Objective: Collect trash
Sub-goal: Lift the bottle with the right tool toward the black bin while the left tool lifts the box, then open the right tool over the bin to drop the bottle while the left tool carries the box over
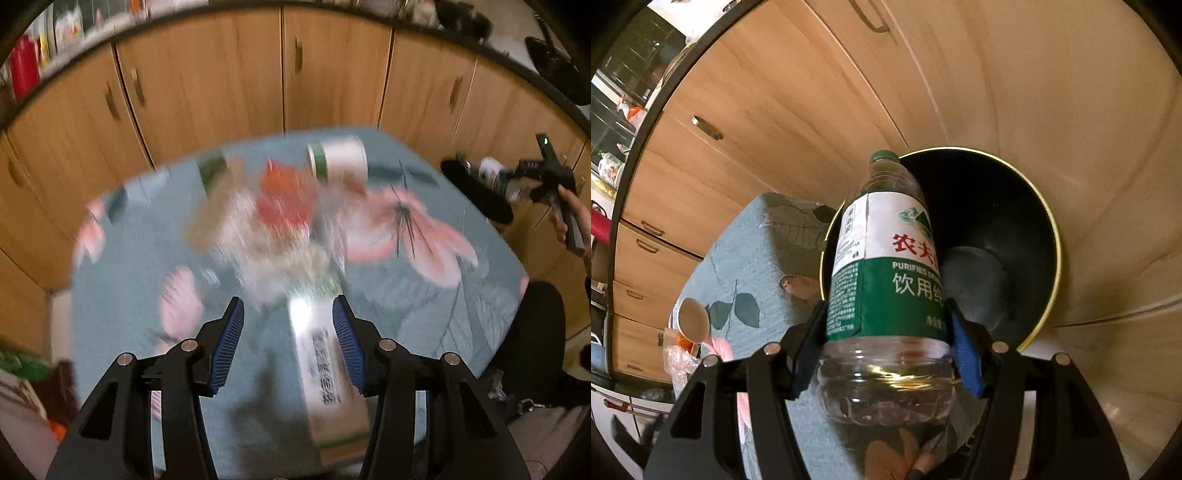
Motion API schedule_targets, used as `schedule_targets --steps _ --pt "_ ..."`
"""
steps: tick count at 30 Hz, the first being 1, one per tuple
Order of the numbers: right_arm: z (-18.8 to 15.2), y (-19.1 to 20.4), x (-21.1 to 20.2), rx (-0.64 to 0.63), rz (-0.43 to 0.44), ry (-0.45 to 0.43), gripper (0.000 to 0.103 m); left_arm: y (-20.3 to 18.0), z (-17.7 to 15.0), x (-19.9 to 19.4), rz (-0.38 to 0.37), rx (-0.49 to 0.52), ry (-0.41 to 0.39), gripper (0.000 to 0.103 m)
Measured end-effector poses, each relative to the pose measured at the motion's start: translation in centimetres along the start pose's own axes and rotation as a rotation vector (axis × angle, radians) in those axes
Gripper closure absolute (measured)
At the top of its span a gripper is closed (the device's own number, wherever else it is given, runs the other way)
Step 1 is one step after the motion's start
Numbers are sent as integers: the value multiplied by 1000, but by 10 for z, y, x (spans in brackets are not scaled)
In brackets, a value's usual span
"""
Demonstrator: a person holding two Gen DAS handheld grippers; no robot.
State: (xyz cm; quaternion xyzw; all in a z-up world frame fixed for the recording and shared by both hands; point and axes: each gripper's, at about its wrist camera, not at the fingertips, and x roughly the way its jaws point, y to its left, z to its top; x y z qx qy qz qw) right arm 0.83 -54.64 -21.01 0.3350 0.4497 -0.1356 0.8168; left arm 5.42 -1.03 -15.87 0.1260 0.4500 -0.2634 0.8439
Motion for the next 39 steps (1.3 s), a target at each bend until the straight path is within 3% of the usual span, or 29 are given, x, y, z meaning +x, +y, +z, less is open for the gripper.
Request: schedule_targets --steps 2,6,9,11,13,17,18,20,23,25,27,30,33,36,39 --pt "-1 3 4 -9 3 8 41 -18 -9 15 -58 -15 33 56" --pt "4 3 5 -31 4 9 41 -43 -19 40 83 11 63 57" --pt "7 2 5 -42 -7 6 41 -46 -18 37 126 -21 66 61" --pt "8 0 7 -42 5 13 41 -42 -16 20 91 -78 13 62" --pt "8 -1 9 -48 13 18 41 -41 -14 -1 135 -86 -64 62" --pt "7 -3 13 -44 46 25 41 -39 -24 27 135 -104 53 61" --pt "7 -4 13 -43 54 26 41 -47 -29 35 218 -66 55 54" --pt "4 -6 12 -45 67 29 41 -53 -33 49 234 -57 112 55" --pt "2 -9 9 -47 83 33 41 -51 -30 44 257 -81 110 60" --pt "0 -10 5 -42 99 29 41 -47 -28 41 186 -139 114 80" --pt "-1 -10 0 -43 115 18 41 -51 -26 37 72 -183 114 80" --pt "-3 -10 -7 -41 136 3 41 -60 -23 27 4 -221 107 80" --pt "-4 -9 -15 -57 136 -12 41 -80 -1 -25 1 -156 -60 80" --pt "-1 -10 -16 -63 115 -21 41 -105 34 -62 -130 -76 -166 80" --pt "4 -17 -6 -50 78 -1 41 -142 73 -65 -231 -1 -199 80"
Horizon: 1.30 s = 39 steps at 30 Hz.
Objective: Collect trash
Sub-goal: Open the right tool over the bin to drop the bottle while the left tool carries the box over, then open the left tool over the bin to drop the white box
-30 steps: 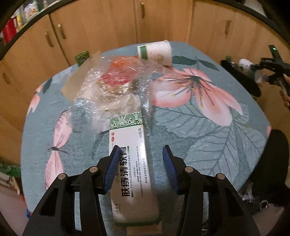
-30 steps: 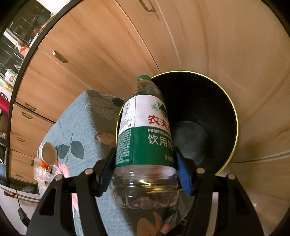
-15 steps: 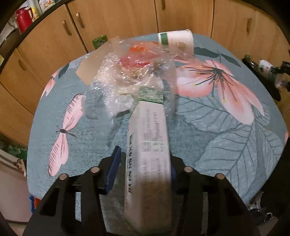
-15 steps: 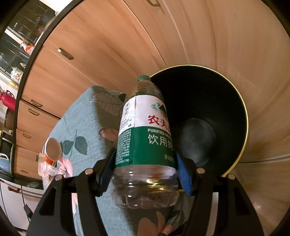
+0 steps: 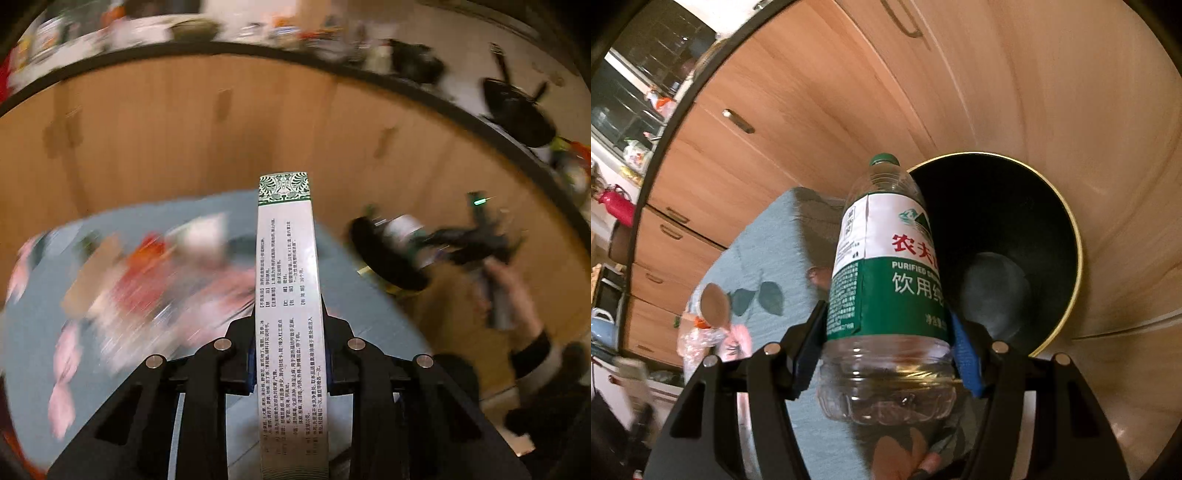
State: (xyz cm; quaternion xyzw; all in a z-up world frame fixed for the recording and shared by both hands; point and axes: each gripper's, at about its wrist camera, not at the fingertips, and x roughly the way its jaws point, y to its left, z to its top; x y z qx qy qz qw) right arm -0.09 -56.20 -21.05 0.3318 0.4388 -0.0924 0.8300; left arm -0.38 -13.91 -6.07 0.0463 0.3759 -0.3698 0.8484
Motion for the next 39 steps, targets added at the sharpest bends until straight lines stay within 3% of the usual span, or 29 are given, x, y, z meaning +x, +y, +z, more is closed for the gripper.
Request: schedule_targets --steps 3,8,15,26,29,31,37,39 --pt "6 -7 11 7 -40 24 41 -37 24 20 -112 58 -10 80" --pt "13 -11 18 0 -74 22 41 -74 49 81 -192 121 58 80" --pt "20 -29 52 -19 -174 107 41 -107 46 127 -202 175 123 80" --pt "45 -41 120 -54 -317 263 40 -115 50 157 -189 204 162 80" --pt "47 -38 112 -65 -343 230 33 -116 53 167 -192 208 163 80" --pt "44 -36 97 -67 -361 181 14 -117 55 171 -200 208 167 80" --pt "16 -22 17 -110 -362 -31 12 -138 72 208 -238 225 178 80" --pt "5 -20 -4 -109 -333 -81 6 -150 79 227 -237 240 184 80"
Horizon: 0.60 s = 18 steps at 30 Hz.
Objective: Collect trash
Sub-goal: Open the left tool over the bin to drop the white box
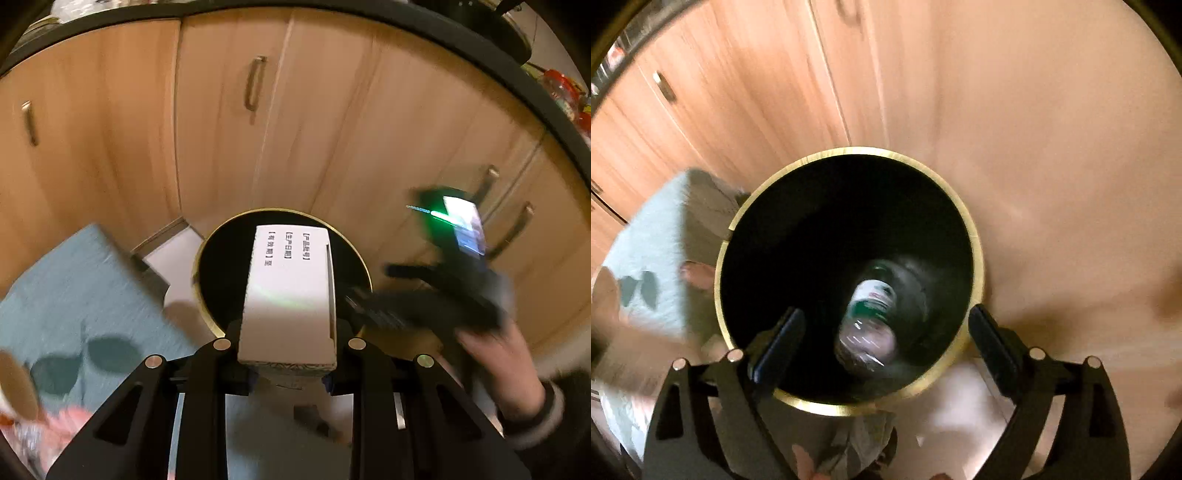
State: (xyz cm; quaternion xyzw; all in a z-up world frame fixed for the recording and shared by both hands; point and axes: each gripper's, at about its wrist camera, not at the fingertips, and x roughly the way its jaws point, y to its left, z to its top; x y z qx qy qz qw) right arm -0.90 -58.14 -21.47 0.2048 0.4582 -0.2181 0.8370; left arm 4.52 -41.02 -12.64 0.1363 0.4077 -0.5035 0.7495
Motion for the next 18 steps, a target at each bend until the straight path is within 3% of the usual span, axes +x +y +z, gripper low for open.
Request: schedule_targets --steps 5,13,15,16,18 --pt "-16 -29 -40 21 -30 -105 4 -10 25 46 30 40 31 80" --pt "-55 -52 -62 40 29 -103 4 6 23 85 83 11 93 78" --pt "-61 -46 -71 39 38 -109 4 9 22 87 108 11 98 55" --pt "-64 -45 -76 37 48 -114 4 9 21 87 117 10 95 48" --pt "-69 -37 -84 33 60 -125 4 9 21 81 128 12 69 22"
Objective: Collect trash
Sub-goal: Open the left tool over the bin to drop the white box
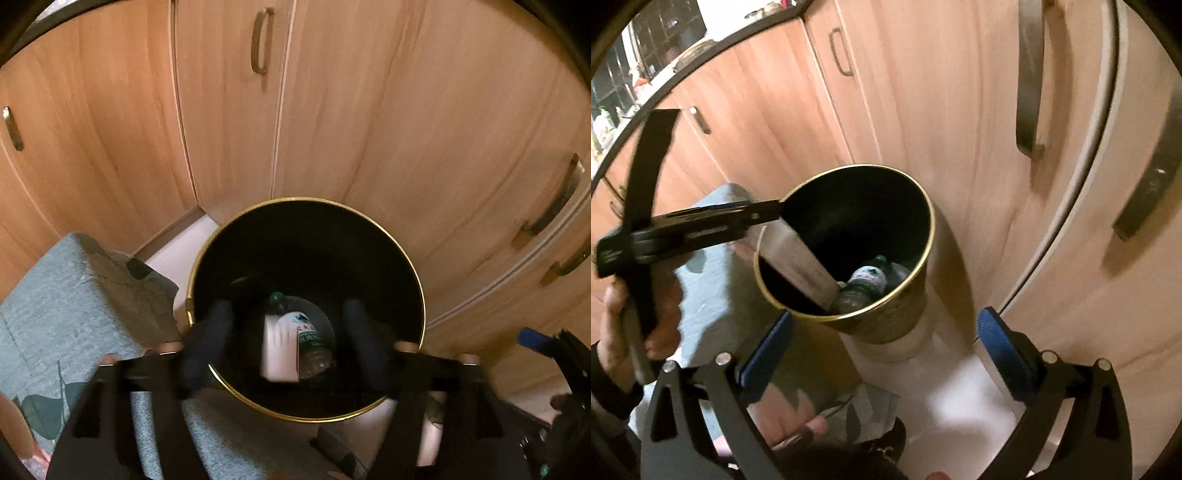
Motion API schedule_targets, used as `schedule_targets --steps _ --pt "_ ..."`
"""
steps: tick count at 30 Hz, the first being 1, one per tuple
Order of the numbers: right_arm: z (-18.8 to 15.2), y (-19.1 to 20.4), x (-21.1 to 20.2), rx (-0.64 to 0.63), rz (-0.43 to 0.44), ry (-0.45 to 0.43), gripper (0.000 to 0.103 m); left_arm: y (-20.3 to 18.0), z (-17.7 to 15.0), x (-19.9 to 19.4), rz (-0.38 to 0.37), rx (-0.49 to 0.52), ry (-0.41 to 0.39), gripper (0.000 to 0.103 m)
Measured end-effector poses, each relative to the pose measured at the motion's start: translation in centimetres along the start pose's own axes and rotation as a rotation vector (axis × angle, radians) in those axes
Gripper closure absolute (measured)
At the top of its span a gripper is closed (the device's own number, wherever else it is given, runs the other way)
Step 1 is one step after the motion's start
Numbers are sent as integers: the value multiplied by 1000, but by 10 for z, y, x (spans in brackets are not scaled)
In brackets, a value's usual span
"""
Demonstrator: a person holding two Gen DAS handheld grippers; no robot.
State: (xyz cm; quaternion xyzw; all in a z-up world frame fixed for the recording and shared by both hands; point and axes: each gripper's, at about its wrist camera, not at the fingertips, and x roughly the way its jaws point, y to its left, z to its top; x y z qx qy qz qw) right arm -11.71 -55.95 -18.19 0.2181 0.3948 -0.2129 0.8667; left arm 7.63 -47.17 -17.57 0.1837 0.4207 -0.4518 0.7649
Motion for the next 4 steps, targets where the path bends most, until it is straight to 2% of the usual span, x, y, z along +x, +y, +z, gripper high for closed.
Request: schedule_targets --steps 2,4 --pt "-3 6 -12 -9 4 -10 4 -1 0 -7 16 7 -24 19" --pt "-6 7 -17 -11 6 -12 4 1 0 -17 0 -2 -25 19"
